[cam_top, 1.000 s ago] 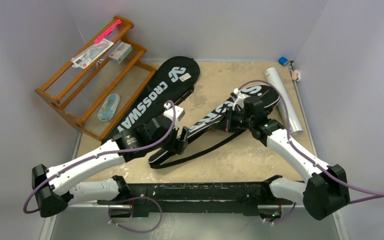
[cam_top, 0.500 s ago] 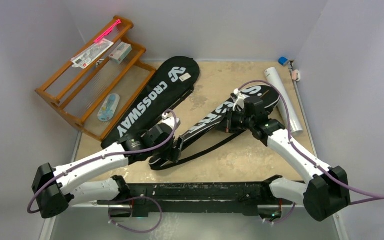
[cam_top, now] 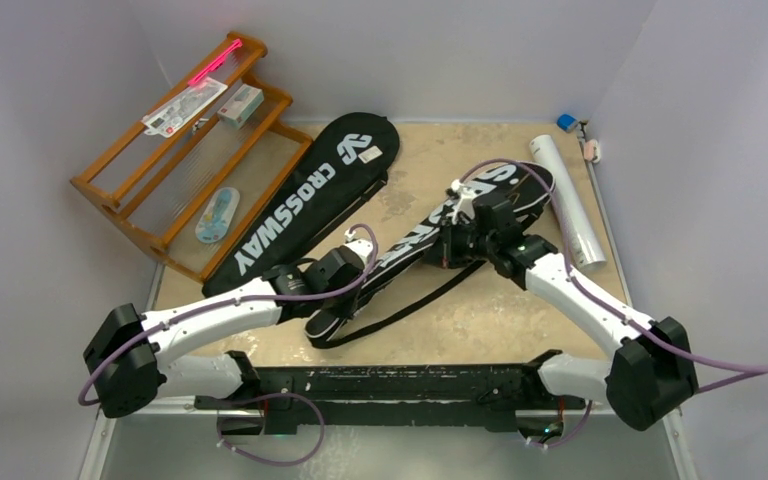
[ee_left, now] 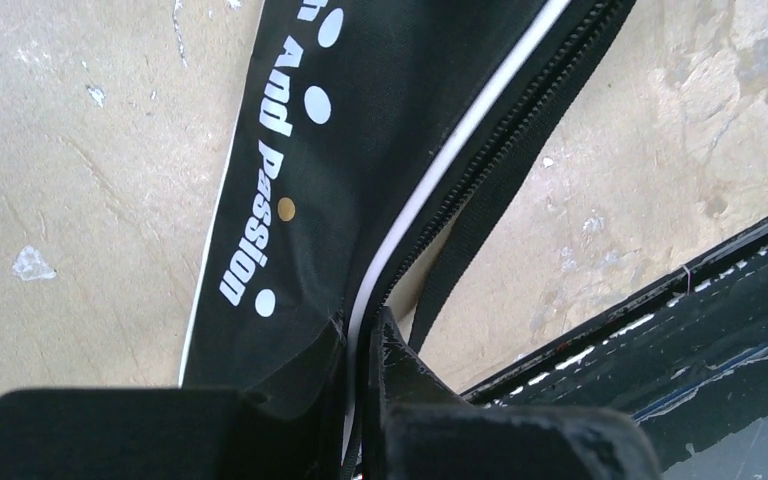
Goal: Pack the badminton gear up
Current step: Zip the racket bag at the center of the board.
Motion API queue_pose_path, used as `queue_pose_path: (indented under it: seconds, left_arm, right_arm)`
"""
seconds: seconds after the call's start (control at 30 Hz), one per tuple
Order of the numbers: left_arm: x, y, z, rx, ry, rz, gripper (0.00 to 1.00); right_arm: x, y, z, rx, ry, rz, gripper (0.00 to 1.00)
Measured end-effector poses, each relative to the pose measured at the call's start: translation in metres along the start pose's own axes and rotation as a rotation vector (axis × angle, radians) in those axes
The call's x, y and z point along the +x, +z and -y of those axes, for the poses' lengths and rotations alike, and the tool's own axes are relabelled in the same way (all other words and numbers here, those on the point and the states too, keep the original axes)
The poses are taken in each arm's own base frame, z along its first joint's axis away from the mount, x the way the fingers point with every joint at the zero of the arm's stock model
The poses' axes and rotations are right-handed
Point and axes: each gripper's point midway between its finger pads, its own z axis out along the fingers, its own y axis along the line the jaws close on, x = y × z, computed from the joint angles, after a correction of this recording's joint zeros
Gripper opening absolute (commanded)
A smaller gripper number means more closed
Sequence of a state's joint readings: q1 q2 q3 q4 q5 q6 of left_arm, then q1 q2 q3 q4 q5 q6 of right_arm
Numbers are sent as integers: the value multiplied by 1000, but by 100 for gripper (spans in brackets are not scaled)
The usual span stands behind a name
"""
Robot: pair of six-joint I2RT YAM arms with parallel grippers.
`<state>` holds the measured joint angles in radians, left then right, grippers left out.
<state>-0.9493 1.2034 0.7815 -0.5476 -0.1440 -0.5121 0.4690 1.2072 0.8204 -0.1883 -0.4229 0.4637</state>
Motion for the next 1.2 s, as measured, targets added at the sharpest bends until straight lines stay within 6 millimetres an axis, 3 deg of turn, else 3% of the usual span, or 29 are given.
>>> queue_pose_path:
  seconds: [0.23,0.37,0.6,0.73,0.83,1.0,1.2]
  left_arm:
    - [-7,4,5,14,7,9,0]
    - [-27,13,22,51,14,22,0]
    - [-66,9,44,121,6,125,1]
    - [-77,5,47,131,4,156,33]
    - [-78,1,41,116,0,162,49]
    - [-85,-32,35,140,-59,254,64]
    - [-97,-111,31,269,-197,474,76]
  right_arm:
    - [37,23,-43,-40,-97,-75,0]
    - [60,35,-55,-57,-107,-127,0]
    - [63,40,-68,-104,-84,-110,0]
    - [60,40,-71,-114,-76,-92,0]
    - [60,36,-72,-115,-73,-87,0]
    - [60,29,-78,-127,-82,-89,0]
    - [62,22,-79,-99,-82,-122,0]
